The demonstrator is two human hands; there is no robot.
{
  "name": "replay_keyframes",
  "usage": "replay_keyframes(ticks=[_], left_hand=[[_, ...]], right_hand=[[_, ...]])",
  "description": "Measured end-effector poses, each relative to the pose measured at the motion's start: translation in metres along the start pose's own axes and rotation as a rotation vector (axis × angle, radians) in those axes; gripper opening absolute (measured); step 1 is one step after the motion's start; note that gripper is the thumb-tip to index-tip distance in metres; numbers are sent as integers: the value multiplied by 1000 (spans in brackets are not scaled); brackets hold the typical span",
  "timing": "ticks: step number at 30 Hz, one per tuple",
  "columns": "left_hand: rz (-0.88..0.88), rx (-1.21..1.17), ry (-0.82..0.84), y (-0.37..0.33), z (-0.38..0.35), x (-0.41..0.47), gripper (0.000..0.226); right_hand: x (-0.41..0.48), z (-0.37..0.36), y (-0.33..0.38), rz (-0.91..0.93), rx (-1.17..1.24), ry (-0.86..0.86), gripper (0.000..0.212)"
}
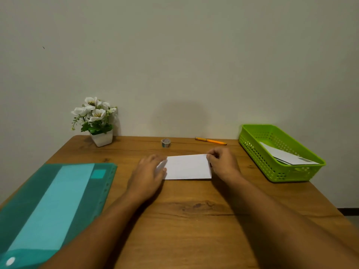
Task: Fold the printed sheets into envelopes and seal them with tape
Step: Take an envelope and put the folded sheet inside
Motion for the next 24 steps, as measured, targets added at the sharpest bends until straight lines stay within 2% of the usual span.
replay_keyframes(ticks=[3, 5, 7, 13, 15, 20, 24], left_hand=[[28, 174, 134, 6, -11, 3, 49], [36, 238, 162, 7, -15, 4, 49], [49, 256, 169, 7, -16, 4, 50], [57, 301, 160, 2, -15, 5, 52], [50, 314, 152, 2, -15, 5, 52], [39, 360, 153, 3, -16, 4, 51], [-91, 364, 209, 0, -19, 10, 52]], right_hand=[[3, -4, 1, 4, -112, 4, 16], [3, -8, 1, -2, -188, 1, 14], [-3, -13, 6, 46, -292, -2, 21], [-42, -58, 49, 441, -490, 146, 37], [-45, -70, 57, 510, -554, 152, 42], [-45, -79, 57, 528, -560, 246, 53], [-43, -81, 55, 550, -591, 268, 57]])
Point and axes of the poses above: each hand's wrist, its own x-axis towards the middle knuckle, its own z-axis out of the back of the hand, y = z × x, the point moved 2 cm from there along x, towards the middle knuckle, and after that the axes turned 15 degrees about -x, right-handed, at the moved point
